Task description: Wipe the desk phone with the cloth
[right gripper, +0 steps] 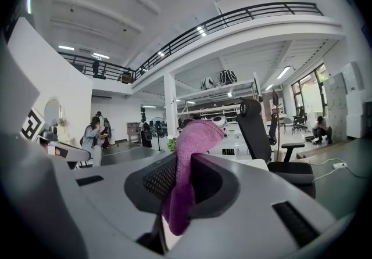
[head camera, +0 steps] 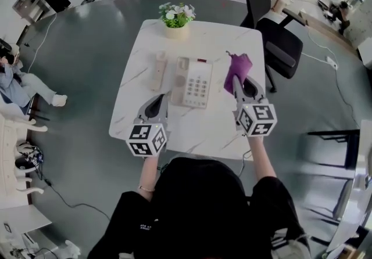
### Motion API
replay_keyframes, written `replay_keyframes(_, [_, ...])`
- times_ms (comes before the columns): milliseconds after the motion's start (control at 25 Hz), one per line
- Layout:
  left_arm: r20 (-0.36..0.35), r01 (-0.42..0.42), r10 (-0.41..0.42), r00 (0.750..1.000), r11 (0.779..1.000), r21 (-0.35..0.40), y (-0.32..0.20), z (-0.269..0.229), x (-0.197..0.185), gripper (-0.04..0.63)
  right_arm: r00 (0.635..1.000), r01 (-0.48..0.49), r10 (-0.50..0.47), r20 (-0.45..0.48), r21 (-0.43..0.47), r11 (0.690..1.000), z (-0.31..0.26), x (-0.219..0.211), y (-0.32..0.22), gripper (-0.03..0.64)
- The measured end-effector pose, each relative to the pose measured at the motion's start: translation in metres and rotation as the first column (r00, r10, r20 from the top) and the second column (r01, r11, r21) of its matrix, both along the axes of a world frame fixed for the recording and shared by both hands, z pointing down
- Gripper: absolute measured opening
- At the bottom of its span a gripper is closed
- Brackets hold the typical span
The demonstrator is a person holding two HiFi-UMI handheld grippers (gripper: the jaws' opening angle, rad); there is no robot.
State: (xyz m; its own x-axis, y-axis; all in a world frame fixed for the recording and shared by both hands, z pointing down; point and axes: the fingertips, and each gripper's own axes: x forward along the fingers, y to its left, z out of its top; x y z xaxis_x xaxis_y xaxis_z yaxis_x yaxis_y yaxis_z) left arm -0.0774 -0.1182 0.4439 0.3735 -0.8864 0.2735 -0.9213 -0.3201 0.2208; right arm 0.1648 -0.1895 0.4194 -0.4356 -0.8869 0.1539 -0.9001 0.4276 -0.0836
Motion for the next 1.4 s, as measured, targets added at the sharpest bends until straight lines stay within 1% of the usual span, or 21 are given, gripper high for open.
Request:
replay_keyframes(200, [-0.006,0.006,-0.006,1.000,0.998,-0.061,-0.015,0.015,-0.002,-0.003,0.998,-0.004,0.003,-0.069,-0.017,1.000,0.010,-0.008,-0.030,0.034])
replay_keyframes(360, [-0.014,0.004,-0.005,1.000,0.995,-0.102,-0.032,0.029,-0.003,-0.003,0.993,-0.001,-0.005,-0.115,-0.053,0.999,0.028,-0.017,-0.057,0.035])
replay_keyframes(520, [-0.039,0.013,-0.019,0.999,0.990,-0.141,-0.051,0.043,-0.007,-0.003,0.984,0.004,-0.019,-0.179,-0.082,0.997,0.048,-0.025,-0.082,0.037])
replay_keyframes(600, [-0.044,0.022,-0.029,0.999,0.987,-0.156,-0.061,0.050,-0.010,-0.003,0.974,0.015,-0.036,-0.226,-0.091,0.996,0.057,-0.030,-0.095,0.037])
replay_keyframes(720, [-0.051,0.023,-0.032,0.998,0.985,-0.171,-0.075,0.059,-0.012,-0.003,0.947,0.015,-0.043,-0.317,-0.092,0.996,0.067,-0.033,-0.114,0.037])
replay_keyframes(840, [-0.063,0.023,-0.036,0.997,0.979,-0.200,-0.083,0.070,-0.014,-0.003,0.927,0.018,-0.048,-0.372,-0.082,0.996,0.074,-0.038,-0.131,0.037])
replay_keyframes(1080, [-0.075,0.025,-0.044,0.996,0.972,-0.235,-0.090,0.086,-0.017,-0.003,0.868,0.092,-0.116,-0.482,-0.072,0.993,0.088,-0.060,-0.151,0.037])
replay_keyframes(1160, [-0.079,0.030,-0.051,0.996,0.969,-0.244,-0.092,0.090,-0.019,-0.003,0.842,0.118,-0.138,-0.522,-0.073,0.990,0.093,-0.067,-0.155,0.037])
replay_keyframes(1320, [-0.094,0.037,-0.063,0.994,0.966,-0.255,-0.095,0.095,-0.022,-0.003,0.765,0.195,-0.202,-0.611,-0.079,0.978,0.107,-0.082,-0.157,0.037])
replay_keyframes(1400, [-0.097,0.038,-0.065,0.993,0.966,-0.256,-0.096,0.096,-0.023,-0.003,0.748,0.222,-0.229,-0.623,-0.090,0.971,0.114,-0.087,-0.155,0.037])
